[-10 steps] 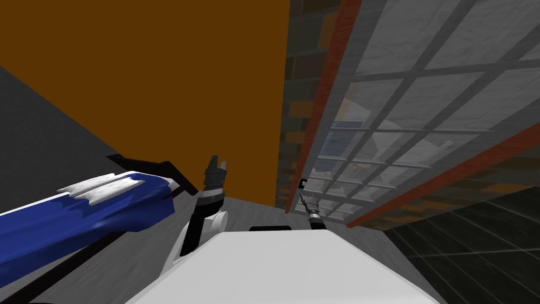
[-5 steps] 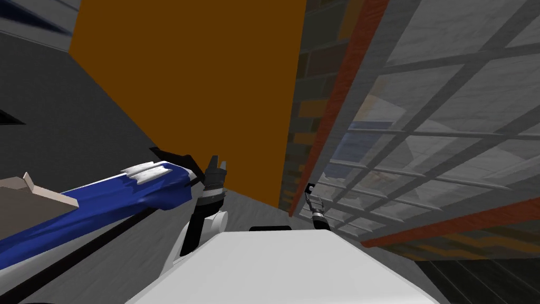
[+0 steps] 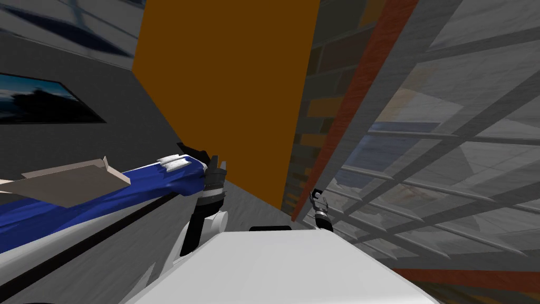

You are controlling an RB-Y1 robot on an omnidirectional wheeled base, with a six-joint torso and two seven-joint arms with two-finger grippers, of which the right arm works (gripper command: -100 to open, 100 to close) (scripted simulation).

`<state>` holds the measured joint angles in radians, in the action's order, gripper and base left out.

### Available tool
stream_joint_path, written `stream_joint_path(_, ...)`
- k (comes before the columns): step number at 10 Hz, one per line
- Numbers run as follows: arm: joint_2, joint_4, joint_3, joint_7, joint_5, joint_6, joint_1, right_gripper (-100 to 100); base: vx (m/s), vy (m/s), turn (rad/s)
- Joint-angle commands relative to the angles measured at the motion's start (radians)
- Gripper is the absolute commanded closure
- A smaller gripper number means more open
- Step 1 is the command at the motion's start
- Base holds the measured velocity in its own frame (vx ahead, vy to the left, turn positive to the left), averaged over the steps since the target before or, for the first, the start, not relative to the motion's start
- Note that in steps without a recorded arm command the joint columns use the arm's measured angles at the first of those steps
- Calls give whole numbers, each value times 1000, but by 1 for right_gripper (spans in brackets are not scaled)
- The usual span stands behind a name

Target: Pull the door open

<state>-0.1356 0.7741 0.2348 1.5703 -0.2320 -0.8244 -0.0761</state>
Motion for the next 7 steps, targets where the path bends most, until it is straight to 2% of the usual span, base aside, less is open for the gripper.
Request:
stream_joint_path(1,-3,-28,34,10,-17,-1,26,-100,-20,-46,227)
stream_joint_path(2,-3,-35,44,13,-21,-2,32,-100,-24,-47,136)
stream_joint_path(3,6,-35,29,11,-14,2,18,-100,-22,-11,26)
stream_joint_path(4,6,-35,29,11,-14,2,18,100,-7,13,-16)
stream_joint_path(7,6,-35,29,11,-14,2,18,100,2,-2,-19)
